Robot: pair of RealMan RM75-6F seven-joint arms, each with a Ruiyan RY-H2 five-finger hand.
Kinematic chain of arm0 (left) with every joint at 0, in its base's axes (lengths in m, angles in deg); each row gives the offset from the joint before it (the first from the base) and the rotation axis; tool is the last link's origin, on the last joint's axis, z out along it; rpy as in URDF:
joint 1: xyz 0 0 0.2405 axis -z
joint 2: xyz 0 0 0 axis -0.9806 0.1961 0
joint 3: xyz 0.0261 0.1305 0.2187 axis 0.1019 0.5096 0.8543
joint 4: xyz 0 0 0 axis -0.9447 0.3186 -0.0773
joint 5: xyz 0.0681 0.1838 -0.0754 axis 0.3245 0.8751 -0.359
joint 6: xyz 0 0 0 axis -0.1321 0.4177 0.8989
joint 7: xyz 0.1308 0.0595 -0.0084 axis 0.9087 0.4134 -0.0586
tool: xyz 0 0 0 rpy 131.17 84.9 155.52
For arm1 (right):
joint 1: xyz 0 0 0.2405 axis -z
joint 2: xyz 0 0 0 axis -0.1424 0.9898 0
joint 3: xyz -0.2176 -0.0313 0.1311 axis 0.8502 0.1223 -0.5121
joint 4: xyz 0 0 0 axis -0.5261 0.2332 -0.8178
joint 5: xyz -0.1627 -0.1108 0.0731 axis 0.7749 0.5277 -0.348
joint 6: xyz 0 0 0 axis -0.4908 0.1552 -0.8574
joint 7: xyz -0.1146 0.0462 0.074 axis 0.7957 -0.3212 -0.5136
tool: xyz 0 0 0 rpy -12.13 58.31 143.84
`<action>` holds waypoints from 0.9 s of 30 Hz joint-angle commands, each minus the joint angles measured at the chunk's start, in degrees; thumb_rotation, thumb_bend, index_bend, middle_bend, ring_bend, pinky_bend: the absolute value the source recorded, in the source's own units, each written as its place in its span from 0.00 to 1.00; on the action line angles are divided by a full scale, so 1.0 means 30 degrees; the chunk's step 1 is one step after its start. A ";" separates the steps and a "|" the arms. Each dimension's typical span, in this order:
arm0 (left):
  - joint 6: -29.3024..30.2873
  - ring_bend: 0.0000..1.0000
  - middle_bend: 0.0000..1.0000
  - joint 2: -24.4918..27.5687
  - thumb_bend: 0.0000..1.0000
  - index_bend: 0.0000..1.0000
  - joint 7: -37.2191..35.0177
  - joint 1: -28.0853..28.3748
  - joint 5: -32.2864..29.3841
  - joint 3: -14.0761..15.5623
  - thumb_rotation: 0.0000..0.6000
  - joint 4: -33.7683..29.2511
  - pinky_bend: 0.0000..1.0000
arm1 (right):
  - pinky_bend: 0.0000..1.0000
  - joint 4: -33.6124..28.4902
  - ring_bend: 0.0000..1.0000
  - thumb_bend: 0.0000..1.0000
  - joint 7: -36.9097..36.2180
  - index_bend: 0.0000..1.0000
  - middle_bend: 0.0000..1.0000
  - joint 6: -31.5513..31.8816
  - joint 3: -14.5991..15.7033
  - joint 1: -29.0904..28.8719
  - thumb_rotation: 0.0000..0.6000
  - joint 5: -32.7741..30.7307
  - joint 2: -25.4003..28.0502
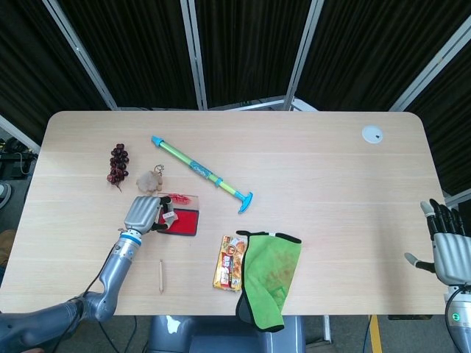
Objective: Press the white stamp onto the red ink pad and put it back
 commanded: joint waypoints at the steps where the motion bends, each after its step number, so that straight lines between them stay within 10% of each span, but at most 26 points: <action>1: -0.0065 0.84 0.55 -0.0249 0.35 0.56 0.0065 0.0027 -0.0148 -0.0003 1.00 0.0338 0.96 | 0.00 0.0035 0.00 0.00 -0.0014 0.00 0.00 -0.0017 -0.0015 -0.0004 1.00 -0.0034 -0.0005; 27: 0.0850 0.84 0.55 0.1057 0.35 0.56 -0.1214 -0.0495 0.0746 -0.0079 1.00 -0.1374 0.96 | 0.00 -0.0113 0.00 0.00 -0.0184 0.00 0.00 0.0121 -0.0004 0.0051 1.00 0.0045 0.0115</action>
